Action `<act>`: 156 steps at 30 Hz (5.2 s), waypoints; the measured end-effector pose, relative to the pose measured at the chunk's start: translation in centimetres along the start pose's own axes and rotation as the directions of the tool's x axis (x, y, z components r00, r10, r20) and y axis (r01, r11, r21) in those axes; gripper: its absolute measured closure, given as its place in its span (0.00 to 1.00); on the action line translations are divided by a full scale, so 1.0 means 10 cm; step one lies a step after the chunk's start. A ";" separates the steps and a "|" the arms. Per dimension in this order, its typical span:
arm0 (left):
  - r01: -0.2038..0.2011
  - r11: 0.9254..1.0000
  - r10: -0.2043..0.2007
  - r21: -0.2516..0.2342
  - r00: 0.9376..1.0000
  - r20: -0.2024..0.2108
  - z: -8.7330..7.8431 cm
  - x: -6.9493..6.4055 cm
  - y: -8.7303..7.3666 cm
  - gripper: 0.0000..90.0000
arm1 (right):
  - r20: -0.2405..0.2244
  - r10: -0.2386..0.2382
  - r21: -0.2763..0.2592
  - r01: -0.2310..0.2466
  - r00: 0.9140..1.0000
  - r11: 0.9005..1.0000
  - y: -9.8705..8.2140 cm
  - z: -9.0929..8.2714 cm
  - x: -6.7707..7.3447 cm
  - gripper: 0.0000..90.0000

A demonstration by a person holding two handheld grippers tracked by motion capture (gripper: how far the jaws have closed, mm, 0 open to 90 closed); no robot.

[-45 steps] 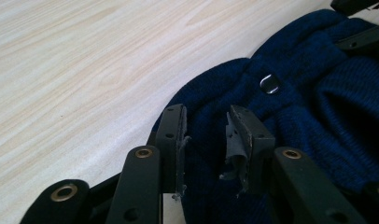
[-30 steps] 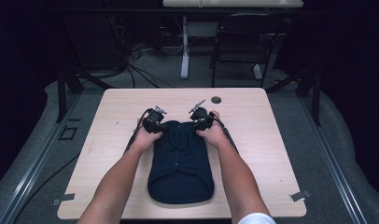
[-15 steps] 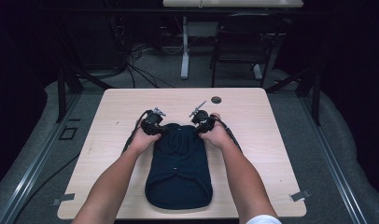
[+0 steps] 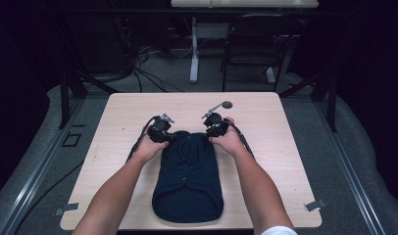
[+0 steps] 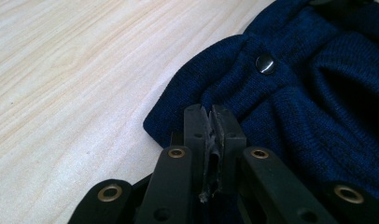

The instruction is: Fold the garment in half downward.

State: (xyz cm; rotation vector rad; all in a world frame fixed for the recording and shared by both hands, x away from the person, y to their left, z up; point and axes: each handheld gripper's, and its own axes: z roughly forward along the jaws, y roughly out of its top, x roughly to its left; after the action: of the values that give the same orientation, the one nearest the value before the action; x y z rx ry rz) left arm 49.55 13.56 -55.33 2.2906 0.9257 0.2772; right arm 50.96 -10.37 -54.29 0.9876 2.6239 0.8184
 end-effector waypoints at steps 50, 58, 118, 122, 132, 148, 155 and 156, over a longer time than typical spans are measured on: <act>-0.082 0.985 0.065 -0.152 0.991 -0.114 -0.65 0.00 0.60 0.92 | 0.084 -0.129 -0.129 0.139 0.988 0.982 0.35 -0.77 0.03 0.92; -0.108 0.973 0.078 -0.205 0.985 -0.152 -0.87 0.00 0.74 0.92 | 0.150 -0.157 -0.166 0.181 0.976 0.969 0.50 -1.00 0.03 0.93; -0.215 0.937 0.137 -0.277 0.952 -0.275 -1.07 -0.14 0.73 0.92 | 0.312 -0.184 -0.254 0.269 0.932 0.929 0.60 -1.11 0.26 0.92; -0.233 0.931 0.157 -0.281 0.951 -0.267 -1.10 -0.22 0.73 0.92 | 0.314 -0.198 -0.248 0.281 0.929 0.927 0.57 -1.14 0.29 0.92; -0.279 0.924 0.208 -0.260 0.941 -0.268 -1.06 -0.34 0.62 0.92 | 0.310 -0.221 -0.232 0.298 0.925 0.926 0.45 -1.12 0.33 0.92; -0.270 0.925 0.204 -0.266 0.946 -0.252 -1.05 -0.37 0.47 0.92 | 0.293 -0.251 -0.234 0.324 0.922 0.917 0.35 -1.12 0.40 0.92; -0.300 0.919 0.243 -0.257 0.942 -0.229 -0.95 -0.57 0.11 0.92 | 0.312 -0.325 -0.218 0.400 0.893 0.890 0.08 -1.03 0.64 0.92; -0.312 0.916 0.256 -0.251 0.938 -0.232 -0.94 -0.60 0.06 0.92 | 0.309 -0.338 -0.215 0.411 0.889 0.886 0.03 -1.02 0.67 0.92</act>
State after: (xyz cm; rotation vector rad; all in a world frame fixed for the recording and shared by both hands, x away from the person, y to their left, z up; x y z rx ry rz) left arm 41.63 13.72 -47.48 2.1473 0.5907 0.7261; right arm 42.17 -10.05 -45.83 0.4484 2.2836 0.8536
